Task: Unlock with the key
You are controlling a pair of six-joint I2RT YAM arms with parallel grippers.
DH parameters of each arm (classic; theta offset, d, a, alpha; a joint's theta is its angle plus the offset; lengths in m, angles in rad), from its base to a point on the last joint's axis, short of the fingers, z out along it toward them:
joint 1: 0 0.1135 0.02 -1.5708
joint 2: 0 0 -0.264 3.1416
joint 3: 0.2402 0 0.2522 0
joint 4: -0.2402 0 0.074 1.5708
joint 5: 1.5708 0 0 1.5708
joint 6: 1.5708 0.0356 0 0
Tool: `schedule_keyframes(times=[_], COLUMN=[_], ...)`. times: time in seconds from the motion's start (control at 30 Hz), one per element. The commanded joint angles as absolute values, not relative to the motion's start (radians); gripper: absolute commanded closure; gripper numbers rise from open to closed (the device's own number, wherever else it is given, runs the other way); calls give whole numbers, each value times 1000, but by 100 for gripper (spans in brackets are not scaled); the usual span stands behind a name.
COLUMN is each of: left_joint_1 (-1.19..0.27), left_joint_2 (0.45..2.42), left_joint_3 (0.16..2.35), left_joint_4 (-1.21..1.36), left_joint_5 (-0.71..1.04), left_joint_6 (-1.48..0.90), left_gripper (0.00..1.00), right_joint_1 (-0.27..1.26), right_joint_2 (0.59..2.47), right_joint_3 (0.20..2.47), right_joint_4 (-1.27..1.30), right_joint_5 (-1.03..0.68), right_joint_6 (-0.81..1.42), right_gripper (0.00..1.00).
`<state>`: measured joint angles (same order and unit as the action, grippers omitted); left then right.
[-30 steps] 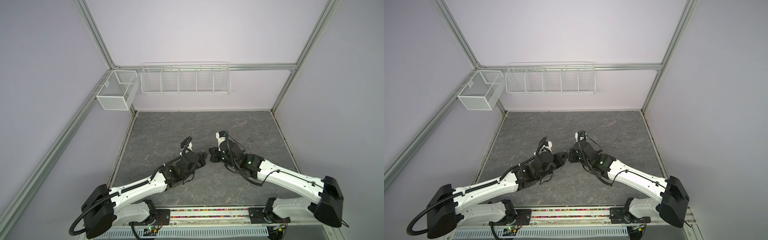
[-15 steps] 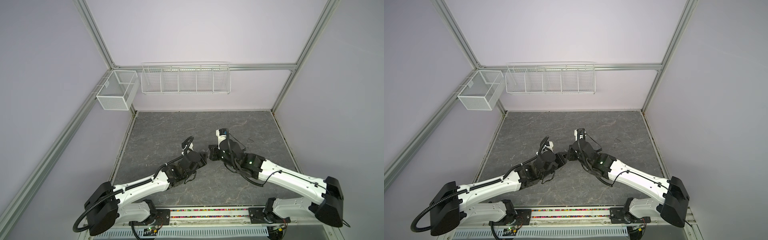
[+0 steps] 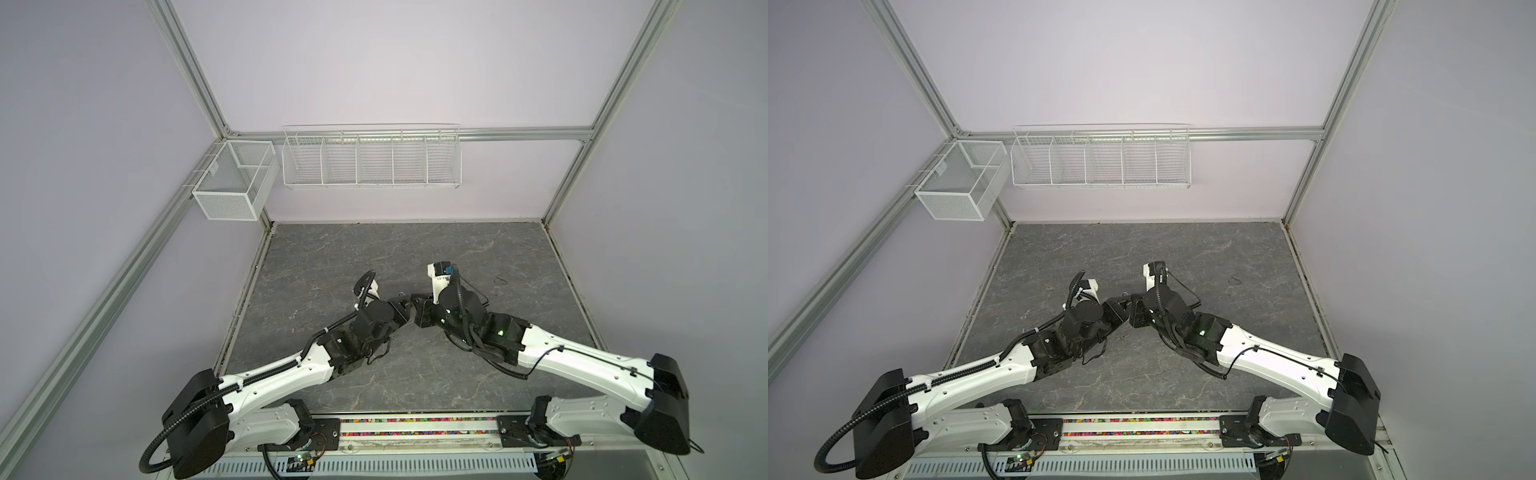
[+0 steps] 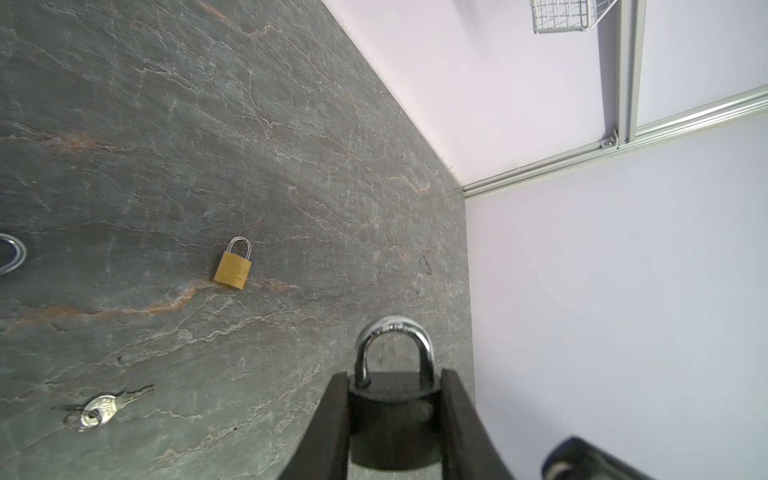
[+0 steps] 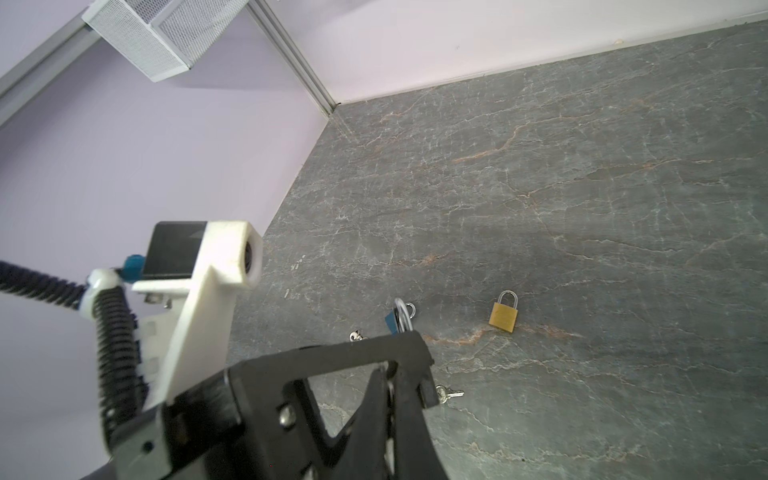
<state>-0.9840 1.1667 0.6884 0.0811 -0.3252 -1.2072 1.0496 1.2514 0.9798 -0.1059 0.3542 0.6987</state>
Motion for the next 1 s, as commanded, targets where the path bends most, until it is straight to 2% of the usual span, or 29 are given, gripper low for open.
schedule_keyframes(times=[0.0, 0.97], left_joint_1=[-954, -908], left_joint_2=[1136, 1081], left_joint_3=[686, 695], left_joint_4=[136, 127], left_joint_5=[-368, -344], left_joint_6=[-1237, -1220], left_gripper=[100, 100], right_joint_1=[1065, 1091], right_joint_2=[1217, 1244], right_joint_3=[943, 917], right_joint_4=[-118, -23], right_joint_5=[344, 135], right_joint_6=[694, 632], right_gripper=[93, 93])
